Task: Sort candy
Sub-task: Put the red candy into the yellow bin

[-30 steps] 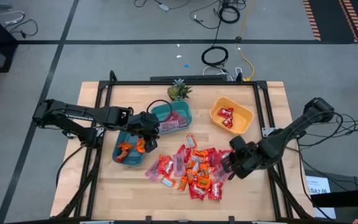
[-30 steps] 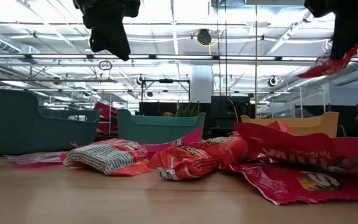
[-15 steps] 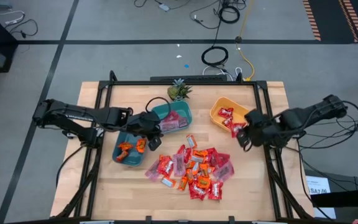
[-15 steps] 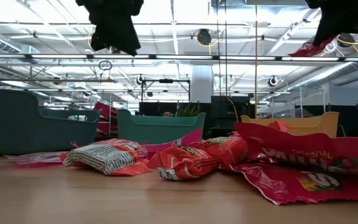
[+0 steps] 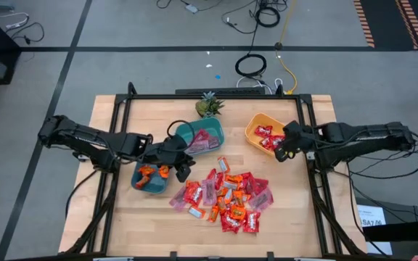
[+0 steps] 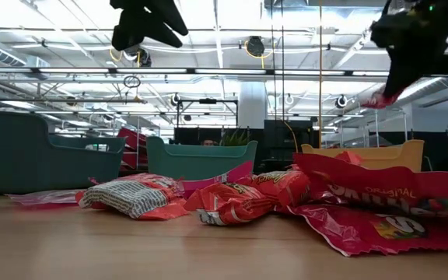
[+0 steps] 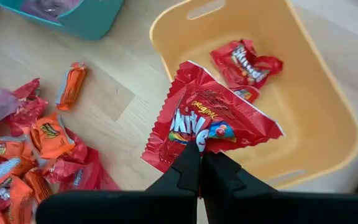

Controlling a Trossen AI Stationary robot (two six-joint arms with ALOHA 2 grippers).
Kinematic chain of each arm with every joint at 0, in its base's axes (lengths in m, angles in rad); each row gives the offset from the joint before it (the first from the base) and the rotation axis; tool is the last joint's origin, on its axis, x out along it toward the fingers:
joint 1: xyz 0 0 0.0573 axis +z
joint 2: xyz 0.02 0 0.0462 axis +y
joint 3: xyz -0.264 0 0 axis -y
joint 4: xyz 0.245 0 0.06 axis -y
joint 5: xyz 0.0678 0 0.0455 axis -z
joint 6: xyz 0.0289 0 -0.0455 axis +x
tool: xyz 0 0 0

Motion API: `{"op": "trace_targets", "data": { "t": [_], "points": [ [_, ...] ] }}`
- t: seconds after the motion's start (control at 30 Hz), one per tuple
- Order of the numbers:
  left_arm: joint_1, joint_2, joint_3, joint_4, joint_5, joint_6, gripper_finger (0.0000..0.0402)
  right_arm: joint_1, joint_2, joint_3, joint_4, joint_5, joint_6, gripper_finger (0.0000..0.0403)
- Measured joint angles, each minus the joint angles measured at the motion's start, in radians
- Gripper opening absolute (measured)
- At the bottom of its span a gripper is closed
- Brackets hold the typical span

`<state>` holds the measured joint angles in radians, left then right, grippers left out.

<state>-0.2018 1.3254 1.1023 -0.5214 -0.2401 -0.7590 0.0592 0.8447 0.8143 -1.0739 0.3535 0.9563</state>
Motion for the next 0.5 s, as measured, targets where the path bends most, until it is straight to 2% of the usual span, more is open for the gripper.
{"op": "trace_targets", "data": {
  "t": [0.2, 0.5],
  "points": [
    [-0.018, 0.000, 0.000, 0.051, -0.006, -0.022, 0.0111, -0.153, -0.073, -0.102, 0.065, -0.066, -0.104, 0.0000],
    [-0.023, 0.000, 0.000, 0.121, -0.035, -0.022, 0.0111, -0.321, -0.082, -0.112, 0.075, -0.057, -0.244, 0.0000]
  ]
}}
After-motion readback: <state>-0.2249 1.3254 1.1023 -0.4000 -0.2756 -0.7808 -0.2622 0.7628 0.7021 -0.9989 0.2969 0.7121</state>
